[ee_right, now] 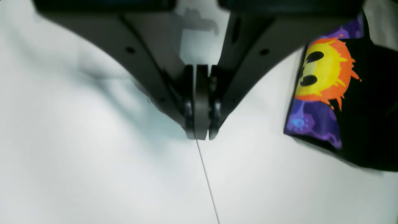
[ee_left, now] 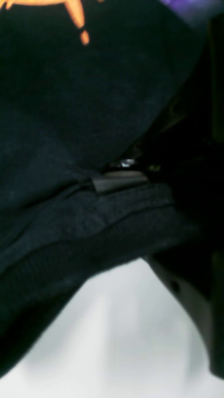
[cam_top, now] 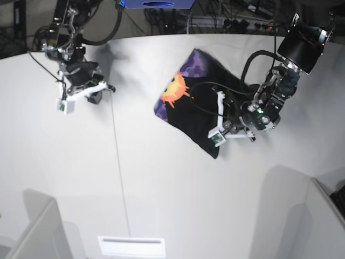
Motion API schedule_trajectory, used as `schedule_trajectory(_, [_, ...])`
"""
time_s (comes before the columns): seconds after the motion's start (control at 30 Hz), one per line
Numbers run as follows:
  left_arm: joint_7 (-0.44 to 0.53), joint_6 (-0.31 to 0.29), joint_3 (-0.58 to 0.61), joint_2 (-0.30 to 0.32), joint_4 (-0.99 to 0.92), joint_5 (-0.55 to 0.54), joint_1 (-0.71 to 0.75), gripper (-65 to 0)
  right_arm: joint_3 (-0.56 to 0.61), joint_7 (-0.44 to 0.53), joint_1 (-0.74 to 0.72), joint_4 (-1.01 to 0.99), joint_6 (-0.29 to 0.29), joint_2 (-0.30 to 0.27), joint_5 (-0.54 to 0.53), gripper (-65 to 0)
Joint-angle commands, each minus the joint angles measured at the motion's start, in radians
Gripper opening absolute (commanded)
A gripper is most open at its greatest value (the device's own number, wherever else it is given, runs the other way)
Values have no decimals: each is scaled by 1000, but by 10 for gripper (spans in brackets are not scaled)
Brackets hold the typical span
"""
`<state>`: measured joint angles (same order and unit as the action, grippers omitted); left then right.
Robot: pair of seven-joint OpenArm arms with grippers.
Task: Fold the T-shirt properly
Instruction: 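Grasp the folded shirt with the left gripper and rotate it square on the table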
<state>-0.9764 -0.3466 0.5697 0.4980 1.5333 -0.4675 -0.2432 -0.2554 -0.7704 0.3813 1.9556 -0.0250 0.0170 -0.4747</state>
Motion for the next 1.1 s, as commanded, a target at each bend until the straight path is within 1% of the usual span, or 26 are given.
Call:
schedule_trajectory(0.0, [-17,4,28,4,3,62,-15,-650,-17,19,2,15,4,-5,-6,-650])
schedule_trajectory(0.1, [0,-1,109,-9,3,140,-57,-650,-37,21,-3,11,3,-7,-3,-650])
schedule_trajectory(0.13, [24,-18,131,-14,3,160,-68,-650,-49,19,-6,3,3,-10,-3,-650])
schedule_trajectory(0.2, [57,-62,160,-23,3,194,-83,-650,-72,16,-14,-2,1,-10,-3,-650])
schedule_trajectory(0.3, [67,-108,175,-55,3,260,-91,-650,-94,16,-17,-5,1,-9,-3,-650])
schedule_trajectory(0.37, [69,-150,187,-86,3,327,-91,-650,-97,16,-18,-9,1,-9,-3,-650])
schedule_trajectory(0.47, [72,-230,220,-123,0,445,-91,-650,-97,16,-17,-23,1,-9,-3,-650])
schedule_trajectory(0.53, [98,-279,240,-144,2,513,-91,-650,-97,16,-18,-31,0,-7,-3,-650])
schedule_trajectory(0.6, [126,-319,247,-158,0,557,-91,-650,-97,16,-18,-31,0,-5,-3,-650])
schedule_trajectory(0.67, [133,-352,258,-178,-4,591,-91,-650,-97,16,-17,-31,0,-4,-3,-650])
schedule_trajectory(0.83, [135,-352,272,-212,-6,603,-104,-650,-97,16,-12,-32,0,-4,-3,-650])
schedule_trajectory(0.97, [175,-352,344,-212,-7,597,-138,-650,-97,15,-12,-32,0,-4,-3,-650])
schedule_trajectory(1.07, [178,-352,353,-212,-7,597,-135,-650,-97,15,-5,-32,-2,-4,-3,-650])
